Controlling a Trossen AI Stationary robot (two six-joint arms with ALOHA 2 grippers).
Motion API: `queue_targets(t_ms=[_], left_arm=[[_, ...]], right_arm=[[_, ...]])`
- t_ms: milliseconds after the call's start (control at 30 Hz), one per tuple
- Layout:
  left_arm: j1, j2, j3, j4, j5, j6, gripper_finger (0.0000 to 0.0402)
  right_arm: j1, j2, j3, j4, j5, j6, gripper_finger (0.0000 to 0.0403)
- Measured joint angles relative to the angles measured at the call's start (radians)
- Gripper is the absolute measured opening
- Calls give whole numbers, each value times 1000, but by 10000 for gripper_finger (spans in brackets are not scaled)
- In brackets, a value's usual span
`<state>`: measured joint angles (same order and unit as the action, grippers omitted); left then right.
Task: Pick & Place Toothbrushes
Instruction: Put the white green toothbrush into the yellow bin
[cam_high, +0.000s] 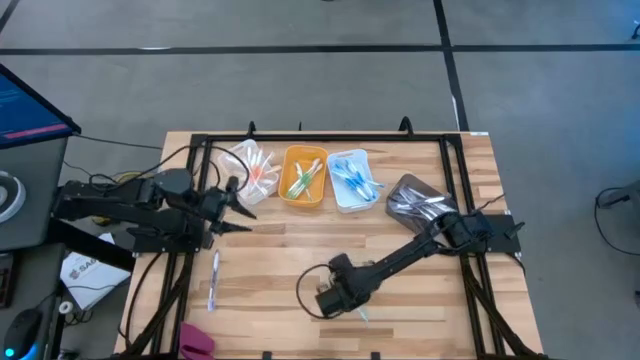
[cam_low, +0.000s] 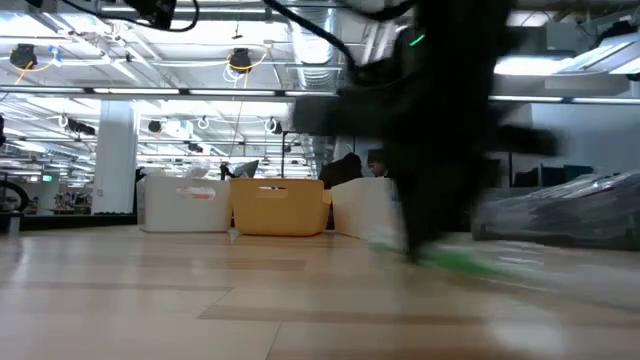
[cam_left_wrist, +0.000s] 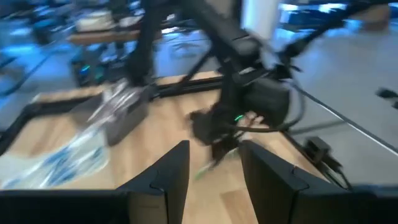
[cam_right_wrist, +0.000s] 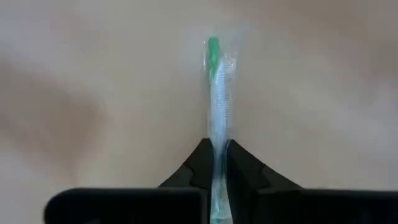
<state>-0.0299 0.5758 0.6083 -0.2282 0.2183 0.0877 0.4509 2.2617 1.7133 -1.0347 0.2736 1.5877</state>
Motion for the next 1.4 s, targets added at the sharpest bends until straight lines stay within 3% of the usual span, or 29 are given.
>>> queue_targets(t_ms=[200, 500, 700, 900, 1133, 1400], left_arm=[[-75, 119, 0, 73, 61, 39, 137], [-184, 375, 0, 260, 63, 119, 138], [-181, 517, 0, 524, 66, 153, 138], [-162, 558, 0, 718, 62, 170, 138], [-154, 559, 0, 825, -14, 121, 138], [-160, 570, -1, 862, -19, 121, 138]], right_arm=[[68, -1, 106, 17, 495, -14, 16], [119, 2, 388, -106, 766, -377, 17], [143, 2, 569, -81, 859, -719, 10], [148, 0, 642, -72, 884, -911, 13], [135, -11, 642, -149, 874, -948, 12], [100, -26, 643, -158, 772, -1034, 12]])
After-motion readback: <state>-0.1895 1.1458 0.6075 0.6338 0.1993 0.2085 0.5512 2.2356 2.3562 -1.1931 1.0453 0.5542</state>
